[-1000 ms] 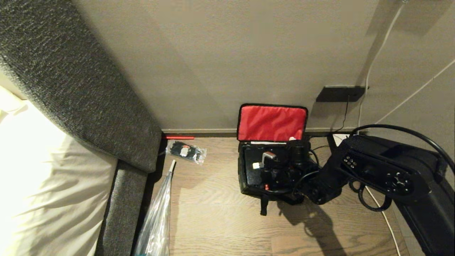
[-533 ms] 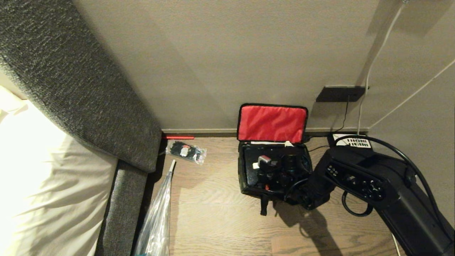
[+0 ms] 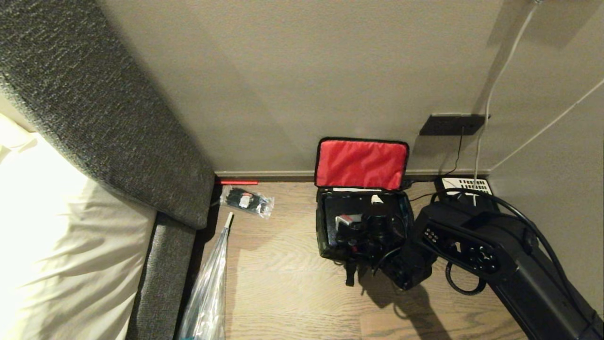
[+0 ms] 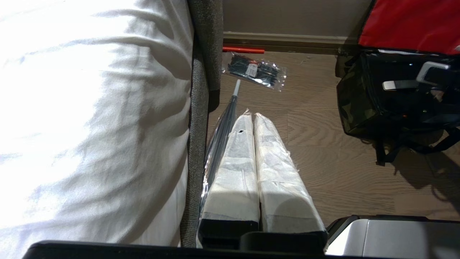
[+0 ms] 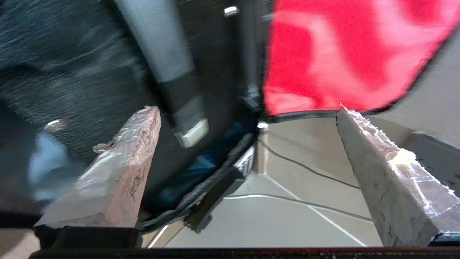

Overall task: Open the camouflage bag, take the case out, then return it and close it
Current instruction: Grip the handle

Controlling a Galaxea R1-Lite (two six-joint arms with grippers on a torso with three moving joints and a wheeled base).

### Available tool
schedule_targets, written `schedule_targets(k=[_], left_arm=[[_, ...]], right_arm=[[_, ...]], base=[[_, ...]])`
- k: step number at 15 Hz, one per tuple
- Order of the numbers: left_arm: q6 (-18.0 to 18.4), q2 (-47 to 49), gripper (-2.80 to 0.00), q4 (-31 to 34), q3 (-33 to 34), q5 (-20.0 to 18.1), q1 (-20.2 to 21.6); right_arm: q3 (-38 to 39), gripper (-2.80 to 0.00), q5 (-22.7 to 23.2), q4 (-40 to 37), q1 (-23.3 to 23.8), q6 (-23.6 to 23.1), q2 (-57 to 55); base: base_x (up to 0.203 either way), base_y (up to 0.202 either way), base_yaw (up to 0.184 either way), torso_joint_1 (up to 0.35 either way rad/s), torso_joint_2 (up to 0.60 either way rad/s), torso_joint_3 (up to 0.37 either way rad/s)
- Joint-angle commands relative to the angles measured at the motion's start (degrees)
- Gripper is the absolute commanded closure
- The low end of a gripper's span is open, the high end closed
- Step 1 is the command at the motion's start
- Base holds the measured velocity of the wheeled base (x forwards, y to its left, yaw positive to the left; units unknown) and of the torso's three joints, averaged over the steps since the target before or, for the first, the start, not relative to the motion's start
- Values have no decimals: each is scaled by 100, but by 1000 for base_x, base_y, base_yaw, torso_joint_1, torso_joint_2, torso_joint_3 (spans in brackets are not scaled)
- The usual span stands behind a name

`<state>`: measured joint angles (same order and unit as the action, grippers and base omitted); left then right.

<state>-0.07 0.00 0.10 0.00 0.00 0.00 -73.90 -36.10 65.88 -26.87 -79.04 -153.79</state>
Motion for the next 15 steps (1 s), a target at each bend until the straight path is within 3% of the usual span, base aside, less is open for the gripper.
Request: schedule_targets(k=[1, 15], left_arm=[[-1, 0, 0, -1, 0, 0, 0], [-1, 0, 0, -1, 0, 0, 0]], right_arm=[[-15, -280, -20, 42, -3, -46, -121], [-950, -280, 32, -76, 98, -15, -645]], base=[[0, 0, 0, 0, 0, 0], [0, 0, 0, 0, 0, 0]])
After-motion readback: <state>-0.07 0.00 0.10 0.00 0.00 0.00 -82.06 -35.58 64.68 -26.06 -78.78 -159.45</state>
